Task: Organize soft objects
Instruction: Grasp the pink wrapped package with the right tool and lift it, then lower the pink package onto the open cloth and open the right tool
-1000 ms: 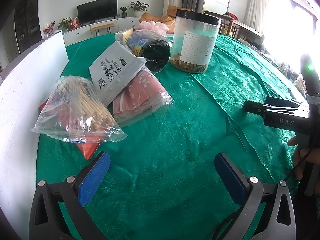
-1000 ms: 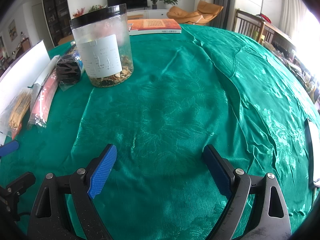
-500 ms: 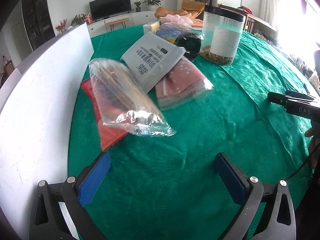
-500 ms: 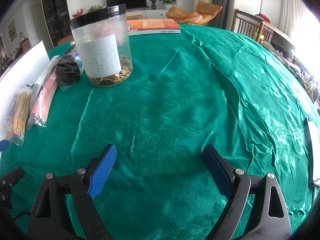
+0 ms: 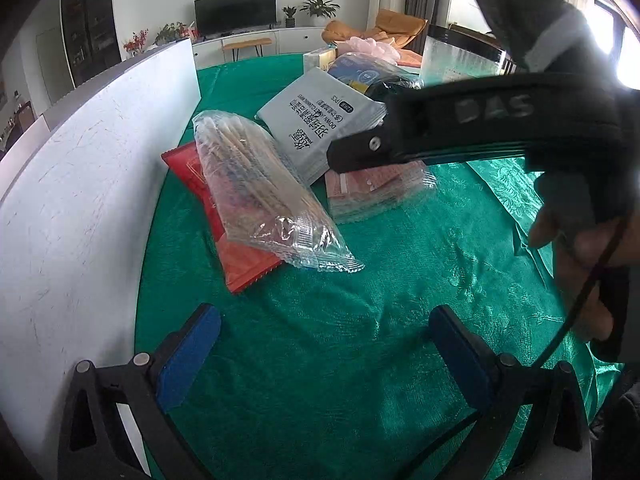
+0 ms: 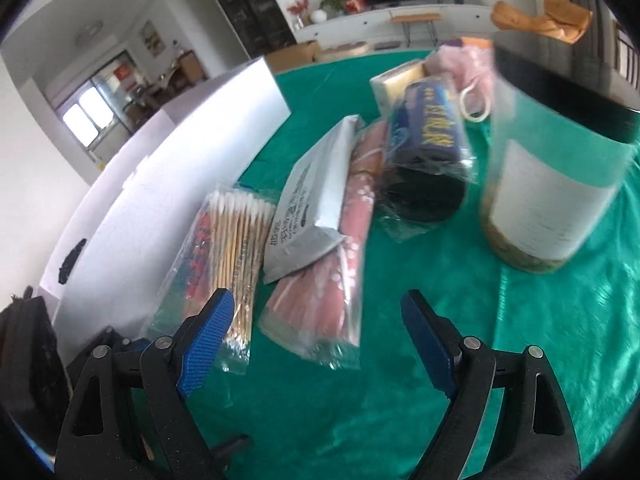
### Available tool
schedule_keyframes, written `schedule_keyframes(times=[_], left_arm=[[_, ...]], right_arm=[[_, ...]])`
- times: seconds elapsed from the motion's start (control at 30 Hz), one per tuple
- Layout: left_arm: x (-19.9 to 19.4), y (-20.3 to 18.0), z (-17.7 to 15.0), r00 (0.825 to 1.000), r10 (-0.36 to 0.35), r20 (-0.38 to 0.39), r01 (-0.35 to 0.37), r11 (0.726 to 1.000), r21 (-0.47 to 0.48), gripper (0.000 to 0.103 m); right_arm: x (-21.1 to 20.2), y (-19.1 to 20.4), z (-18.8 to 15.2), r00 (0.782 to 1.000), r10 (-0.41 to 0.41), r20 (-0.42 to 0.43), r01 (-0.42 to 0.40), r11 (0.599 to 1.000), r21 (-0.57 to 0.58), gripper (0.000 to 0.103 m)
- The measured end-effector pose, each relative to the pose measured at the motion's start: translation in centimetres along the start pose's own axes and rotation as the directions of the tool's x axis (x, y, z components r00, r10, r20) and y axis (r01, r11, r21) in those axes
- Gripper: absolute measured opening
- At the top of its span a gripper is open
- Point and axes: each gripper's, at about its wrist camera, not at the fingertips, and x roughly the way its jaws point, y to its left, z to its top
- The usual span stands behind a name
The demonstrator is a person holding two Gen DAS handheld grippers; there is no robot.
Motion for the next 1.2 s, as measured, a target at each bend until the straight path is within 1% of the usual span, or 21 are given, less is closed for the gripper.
schedule_keyframes(times=[0.03, 0.07, 0.1, 0.2, 0.33, 0.47, 0.53, 0.6, 0.63, 0.7, 0.8, 0.83, 0.87, 0.9, 0.97, 1.0, 1.03, 1.07, 1.1, 1.13, 1.2], left_arm=[[0.0, 0.0, 0.0, 1.0, -0.001, 0.0, 0.001, 1.0, 0.0, 0.103], [0.0, 0.1, 0.0, 1.0, -0.003, 0.002, 0.003, 1.0, -0.003, 0.103], [-0.1, 0.2, 0.0, 1.0, -0.007, 0.004, 0.007, 1.0, -0.006, 0.103], [-0.2, 0.3, 0.0, 1.0, -0.015, 0.008, 0.015, 1.0, -0.013, 0.103], [-0.2, 0.4, 0.0, 1.0, -0.02, 0.011, 0.02, 1.0, -0.017, 0.103], [-0.1, 0.4, 0.1, 1.0, -0.014, 0.008, 0.014, 1.0, -0.013, 0.103], [0.0, 0.3, 0.1, 1.0, -0.006, 0.004, 0.006, 1.0, -0.006, 0.103], [0.1, 0.1, 0.2, 1.0, 0.004, 0.0, -0.004, 1.0, 0.001, 0.103], [0.2, 0.1, 0.2, 1.0, 0.009, -0.002, -0.009, 1.0, 0.005, 0.103], [0.3, -0.1, 0.2, 1.0, 0.019, -0.007, -0.019, 1.0, 0.012, 0.103], [0.3, -0.1, 0.2, 1.0, 0.021, -0.008, -0.021, 1.0, 0.013, 0.103], [0.3, -0.2, 0.2, 1.0, 0.022, -0.008, -0.021, 1.0, 0.013, 0.103], [0.3, -0.2, 0.2, 1.0, 0.022, -0.008, -0.022, 1.0, 0.013, 0.103], [0.3, -0.2, 0.2, 1.0, 0.022, -0.008, -0.021, 1.0, 0.013, 0.103], [0.3, -0.2, 0.2, 1.0, 0.021, -0.008, -0.021, 1.0, 0.013, 0.103], [0.3, -0.2, 0.2, 1.0, 0.021, -0.007, -0.021, 1.0, 0.013, 0.103], [0.3, -0.2, 0.2, 1.0, 0.021, -0.007, -0.021, 1.0, 0.013, 0.103], [0.3, -0.2, 0.2, 1.0, 0.022, -0.007, -0.022, 1.0, 0.013, 0.103], [0.3, -0.2, 0.2, 1.0, 0.022, -0.007, -0.022, 1.0, 0.012, 0.103], [0.3, -0.2, 0.1, 1.0, 0.022, -0.007, -0.022, 1.0, 0.012, 0.103], [0.3, -0.2, 0.2, 1.0, 0.022, -0.007, -0.022, 1.0, 0.012, 0.103]], right_arm=[[0.9, 0.3, 0.3, 1.0, -0.003, -0.025, 0.002, 1.0, -0.009, 0.054], [1.7, 0.4, 0.4, 0.998, -0.013, -0.053, 0.012, 1.0, -0.016, 0.032], [2.0, 0.2, 0.4, 0.997, -0.032, -0.077, 0.031, 0.999, -0.01, 0.023], [0.4, -0.6, -1.0, 0.997, -0.003, -0.071, 0.004, 1.0, 0.018, 0.023], [-3.7, -2.1, -5.4, 0.995, -0.006, -0.096, 0.009, 1.0, 0.027, 0.023], [-8.7, -4.9, -10.4, 0.994, -0.014, -0.11, 0.028, 0.992, 0.126, 0.023], [-11.0, -6.3, -12.6, 0.994, -0.052, -0.097, 0.069, 0.982, 0.178, 0.023], [-13.2, -7.7, -14.0, 0.988, -0.141, -0.07, 0.154, 0.961, 0.231, 0.023], [-13.8, -8.4, -14.1, 0.981, -0.186, -0.052, 0.193, 0.944, 0.267, 0.023], [-14.7, -10.3, -13.9, 0.968, -0.248, -0.024, 0.241, 0.905, 0.35, 0.023], [-14.0, -12.9, -11.9, 0.946, -0.323, 0.006, 0.291, 0.859, 0.421, 0.023], [-13.3, -13.3, -10.6, 0.941, -0.338, 0.02, 0.296, 0.848, 0.439, 0.023], [-12.8, -13.9, -9.3, 0.935, -0.352, 0.05, 0.296, 0.847, 0.442, 0.023], [-12.1, -14.1, -7.9, 0.924, -0.37, 0.093, 0.3, 0.855, 0.423, 0.025], [-11.4, -14.6, -6.5, 0.916, -0.373, 0.151, 0.295, 0.877, 0.379, 0.038], [-11.2, -14.4, -6.3, 0.913, -0.371, 0.171, 0.29, 0.884, 0.367, 0.06], [-11.5, -14.1, -6.5, 0.904, -0.38, 0.194, 0.296, 0.887, 0.355, 0.077], [-11.6, -13.4, -6.9, 0.889, -0.4, 0.224, 0.315, 0.888, 0.335, 0.078], [-11.7, -12.8, -7.5, 0.874, -0.426, 0.235, 0.348, 0.884, 0.312, 0.078], [-11.2, -12.1, -7.4, 0.874, -0.434, 0.218, 0.363, 0.882, 0.301, 0.078], [-11.3, -11.7, -7.7, 0.865, -0.456, 0.207, 0.393, 0.874, 0.286, 0.078]])
